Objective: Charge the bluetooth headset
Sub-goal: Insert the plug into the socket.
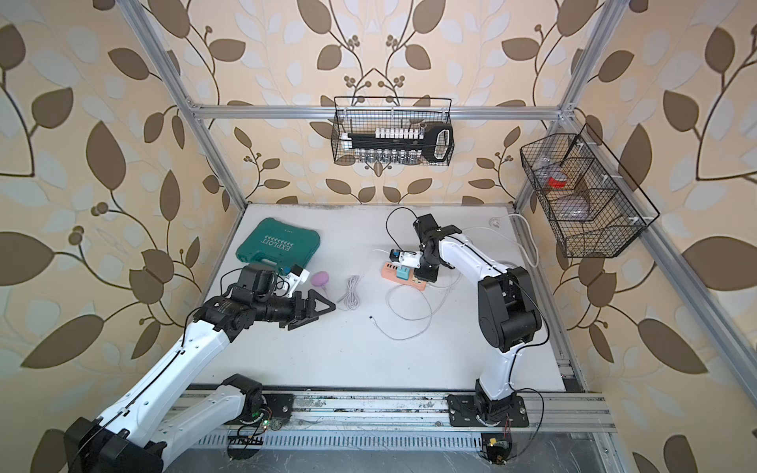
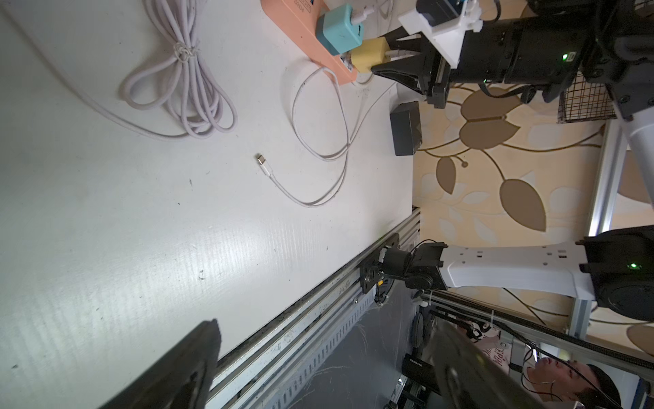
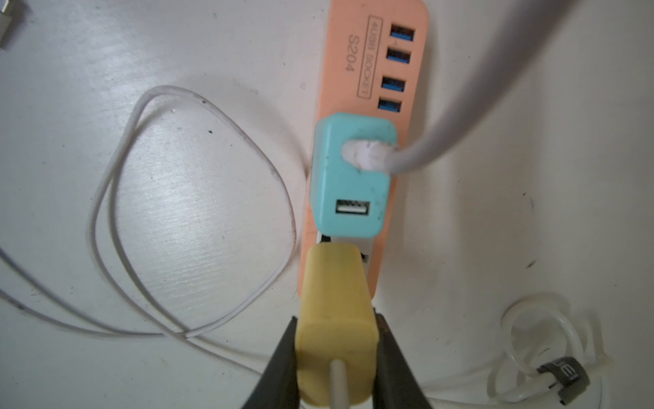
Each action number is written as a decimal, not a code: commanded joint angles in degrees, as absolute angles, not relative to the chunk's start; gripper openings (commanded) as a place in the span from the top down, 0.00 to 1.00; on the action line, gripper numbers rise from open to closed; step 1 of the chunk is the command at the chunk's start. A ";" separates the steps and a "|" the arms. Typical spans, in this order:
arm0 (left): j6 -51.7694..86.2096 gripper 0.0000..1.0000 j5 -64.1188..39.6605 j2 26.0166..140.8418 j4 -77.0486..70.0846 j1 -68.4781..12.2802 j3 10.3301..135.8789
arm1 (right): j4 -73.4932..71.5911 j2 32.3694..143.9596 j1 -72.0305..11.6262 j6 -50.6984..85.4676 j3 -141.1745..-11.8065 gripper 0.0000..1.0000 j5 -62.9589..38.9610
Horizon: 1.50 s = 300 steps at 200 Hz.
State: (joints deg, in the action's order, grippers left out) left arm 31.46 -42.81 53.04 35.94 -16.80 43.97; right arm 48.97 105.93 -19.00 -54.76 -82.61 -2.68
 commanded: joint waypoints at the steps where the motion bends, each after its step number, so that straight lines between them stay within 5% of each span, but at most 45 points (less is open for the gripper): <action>1: 30.50 0.04 -42.72 52.83 35.01 -16.70 44.40 | 53.00 105.03 -19.39 -55.28 -81.01 0.81 -4.27; 300: 30.94 0.05 -43.24 53.36 35.51 -16.63 45.40 | 56.23 119.88 -20.56 -53.65 -89.83 0.82 -1.77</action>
